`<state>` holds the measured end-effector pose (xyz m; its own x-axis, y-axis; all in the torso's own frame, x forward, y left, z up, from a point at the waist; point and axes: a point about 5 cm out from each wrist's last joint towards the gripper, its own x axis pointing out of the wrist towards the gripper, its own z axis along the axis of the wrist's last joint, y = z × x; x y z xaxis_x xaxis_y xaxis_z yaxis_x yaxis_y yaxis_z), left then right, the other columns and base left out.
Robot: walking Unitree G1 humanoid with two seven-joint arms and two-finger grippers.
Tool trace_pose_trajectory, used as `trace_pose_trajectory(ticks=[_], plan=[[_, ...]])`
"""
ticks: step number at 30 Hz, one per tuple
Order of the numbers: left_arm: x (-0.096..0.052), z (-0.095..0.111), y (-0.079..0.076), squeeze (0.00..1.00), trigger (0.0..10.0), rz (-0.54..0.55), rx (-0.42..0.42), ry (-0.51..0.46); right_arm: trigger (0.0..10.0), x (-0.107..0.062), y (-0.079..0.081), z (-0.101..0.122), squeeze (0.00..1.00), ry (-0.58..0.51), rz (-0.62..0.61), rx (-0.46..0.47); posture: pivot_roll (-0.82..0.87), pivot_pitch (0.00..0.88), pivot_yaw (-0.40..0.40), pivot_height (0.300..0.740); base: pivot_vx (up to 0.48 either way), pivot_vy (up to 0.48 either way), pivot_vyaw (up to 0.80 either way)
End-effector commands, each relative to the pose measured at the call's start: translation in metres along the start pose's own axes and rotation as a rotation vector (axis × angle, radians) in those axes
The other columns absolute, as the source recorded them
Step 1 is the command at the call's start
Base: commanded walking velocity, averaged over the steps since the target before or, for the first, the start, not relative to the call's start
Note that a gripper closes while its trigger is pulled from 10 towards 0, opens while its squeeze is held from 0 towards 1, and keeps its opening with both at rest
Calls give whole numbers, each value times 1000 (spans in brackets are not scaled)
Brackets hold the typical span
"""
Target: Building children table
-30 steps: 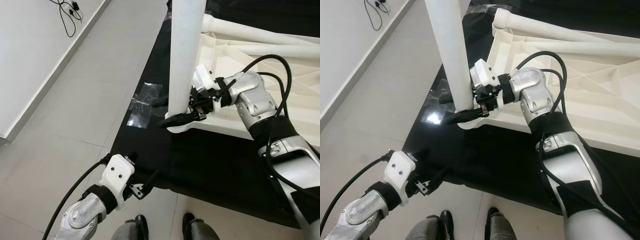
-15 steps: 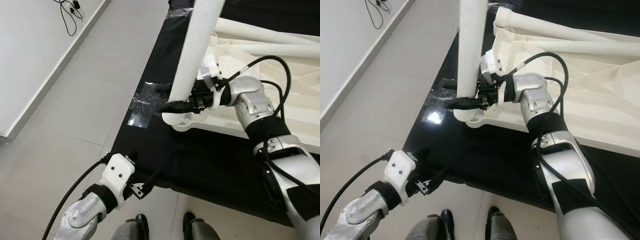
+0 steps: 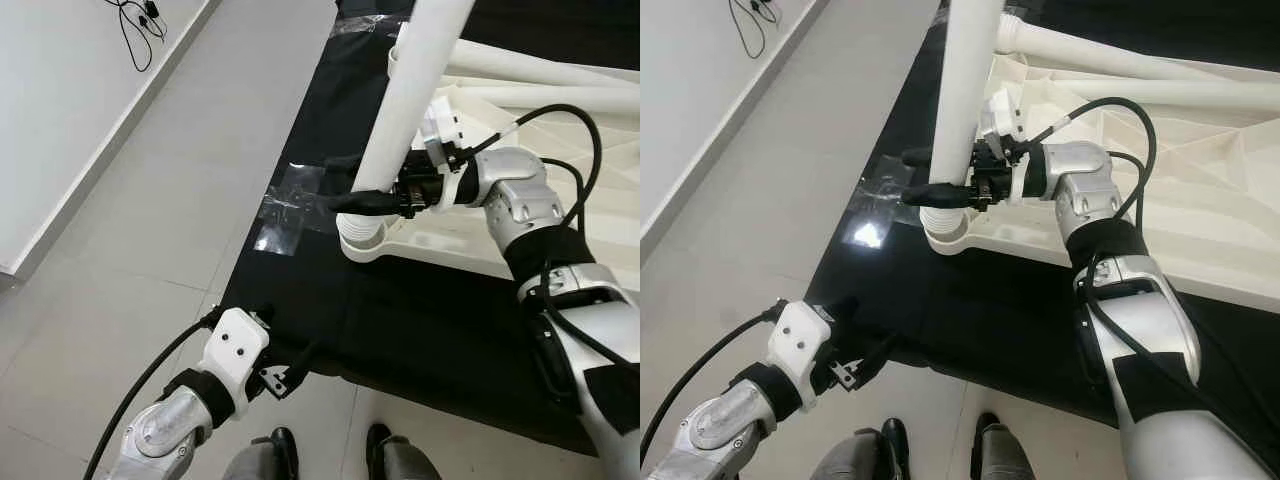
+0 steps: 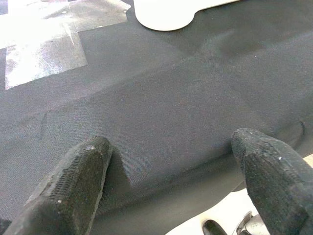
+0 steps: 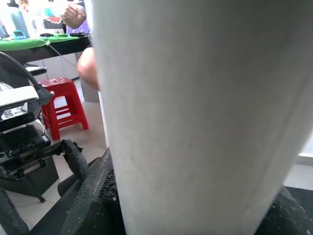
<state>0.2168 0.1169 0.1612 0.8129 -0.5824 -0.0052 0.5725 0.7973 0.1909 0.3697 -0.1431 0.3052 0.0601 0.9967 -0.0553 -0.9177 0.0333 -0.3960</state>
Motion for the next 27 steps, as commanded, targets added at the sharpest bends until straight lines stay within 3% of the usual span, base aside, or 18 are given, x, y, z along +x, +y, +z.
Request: trace_pose_trajectory(ticks=[1,16,20,27], plan=[[-6,-7,-1,0,10000,-9,-8,47,10000,-4,2,-4,0,27,16,8,80,386,71,740,0,0,0],[-6,-8,-1,0,10000,-10,-11,49,10000,4,12,-12,0,67,116,30,75,378,70,740,0,0,0],[-6,-9,-2,0,10000,-12,-13,50,10000,10,17,-17,0,161,176,-6,71,370,67,740,0,0,0],[-7,-9,-2,0,10000,-14,-13,52,10000,20,26,-19,0,223,261,-50,72,367,68,740,0,0,0]])
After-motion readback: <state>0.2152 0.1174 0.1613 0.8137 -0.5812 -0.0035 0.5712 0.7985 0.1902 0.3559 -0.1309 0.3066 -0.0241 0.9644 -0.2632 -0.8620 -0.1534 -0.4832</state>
